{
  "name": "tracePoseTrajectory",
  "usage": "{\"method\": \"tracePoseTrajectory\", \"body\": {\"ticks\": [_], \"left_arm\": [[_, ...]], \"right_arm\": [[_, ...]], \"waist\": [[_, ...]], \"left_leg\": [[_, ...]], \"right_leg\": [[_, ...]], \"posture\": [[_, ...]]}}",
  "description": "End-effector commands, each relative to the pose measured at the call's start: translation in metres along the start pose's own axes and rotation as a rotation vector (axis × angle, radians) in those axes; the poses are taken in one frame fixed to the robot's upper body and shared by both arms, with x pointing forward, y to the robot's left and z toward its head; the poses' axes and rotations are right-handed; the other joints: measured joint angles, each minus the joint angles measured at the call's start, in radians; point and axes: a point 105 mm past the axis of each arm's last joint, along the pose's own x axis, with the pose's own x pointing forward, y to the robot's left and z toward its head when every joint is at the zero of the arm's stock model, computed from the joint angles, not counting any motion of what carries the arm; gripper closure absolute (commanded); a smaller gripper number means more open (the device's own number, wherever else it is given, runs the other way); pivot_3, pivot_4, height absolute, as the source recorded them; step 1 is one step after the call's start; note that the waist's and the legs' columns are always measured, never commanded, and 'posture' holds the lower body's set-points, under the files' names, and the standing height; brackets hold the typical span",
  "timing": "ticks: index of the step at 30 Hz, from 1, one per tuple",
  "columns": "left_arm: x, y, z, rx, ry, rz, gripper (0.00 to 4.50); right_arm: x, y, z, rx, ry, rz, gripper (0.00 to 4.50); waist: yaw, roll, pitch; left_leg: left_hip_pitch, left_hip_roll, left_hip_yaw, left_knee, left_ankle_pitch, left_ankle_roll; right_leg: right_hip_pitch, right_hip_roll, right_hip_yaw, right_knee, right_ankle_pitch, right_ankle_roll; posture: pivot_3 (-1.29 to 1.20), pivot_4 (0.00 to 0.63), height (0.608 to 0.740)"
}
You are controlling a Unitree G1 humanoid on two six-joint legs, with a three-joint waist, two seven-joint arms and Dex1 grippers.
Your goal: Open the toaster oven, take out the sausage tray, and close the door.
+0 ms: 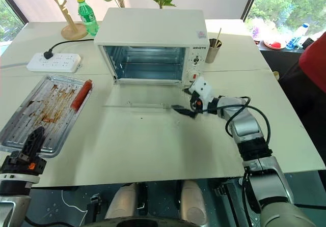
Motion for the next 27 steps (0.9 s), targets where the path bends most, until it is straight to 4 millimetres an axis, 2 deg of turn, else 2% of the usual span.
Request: {"method": "tracePoseTrajectory", "body": {"ticks": [1, 7, 13, 16, 20, 23, 27], "left_arm": [[-0.006, 0.003, 0.005, 0.005, 0.027, -0.014, 4.50], [-0.008, 0.006, -0.001, 0.011, 0.119, -0.027, 4.50], [-0.004, 0.008, -0.016, 0.030, 0.293, -0.026, 4.50], [0.007, 0.007, -0.034, 0.047, 0.448, -0.027, 4.50], [0.026, 0.005, -0.053, 0.069, 0.612, -0.051, 4.50], [0.052, 0.000, -0.077, 0.075, 0.801, -0.093, 4.50], [0.074, -0.005, -0.094, 0.087, 0.971, -0.119, 4.50]], "right_arm": [[-0.004, 0.003, 0.035, -0.053, -0.107, 0.006, 0.05], [-0.010, 0.018, 0.026, -0.060, -0.079, 0.042, 0.05], [-0.034, 0.024, 0.030, -0.063, -0.061, 0.120, 0.05], [-0.059, 0.037, 0.036, -0.045, -0.048, 0.236, 0.05], [-0.082, 0.052, 0.041, -0.027, -0.024, 0.317, 0.05], [-0.094, 0.058, 0.042, -0.021, -0.006, 0.292, 0.05], [-0.103, 0.061, 0.041, -0.005, -0.002, 0.230, 0.05]], "waist": [[0.000, 0.000, 0.000], [0.004, 0.000, 0.000], [0.003, 0.001, 0.000], [0.014, 0.002, 0.001], [0.028, 0.004, 0.001], [0.035, 0.005, 0.001], [0.029, 0.004, 0.001]], "left_leg": [[-0.001, 0.000, 0.000, 0.000, 0.000, 0.000], [-0.002, 0.002, -0.001, 0.000, 0.000, 0.000], [-0.003, 0.001, -0.002, 0.001, 0.000, 0.000], [-0.003, 0.001, -0.002, 0.001, 0.000, 0.000], [-0.004, 0.001, -0.003, 0.001, 0.000, 0.000], [-0.004, 0.001, -0.002, 0.001, 0.000, -0.001], [-0.002, 0.001, -0.002, 0.002, 0.000, -0.001]], "right_leg": [[0.000, 0.001, -0.001, 0.000, 0.000, 0.000], [-0.001, 0.002, -0.003, 0.000, 0.000, 0.000], [-0.002, -0.001, -0.003, 0.000, 0.000, 0.000], [-0.002, -0.002, -0.003, 0.000, 0.000, 0.000], [-0.003, -0.001, -0.004, 0.001, 0.000, 0.000], [-0.002, -0.001, -0.005, 0.002, 0.000, 0.000], [-0.002, -0.001, -0.003, 0.003, 0.000, 0.000]], "posture": [[0.00, 0.150, 0.722], [0.00, 0.150, 0.722], [0.00, 0.150, 0.722], [0.00, 0.150, 0.722], [0.00, 0.150, 0.722], [0.00, 0.150, 0.722], [0.00, 0.150, 0.722]]}}
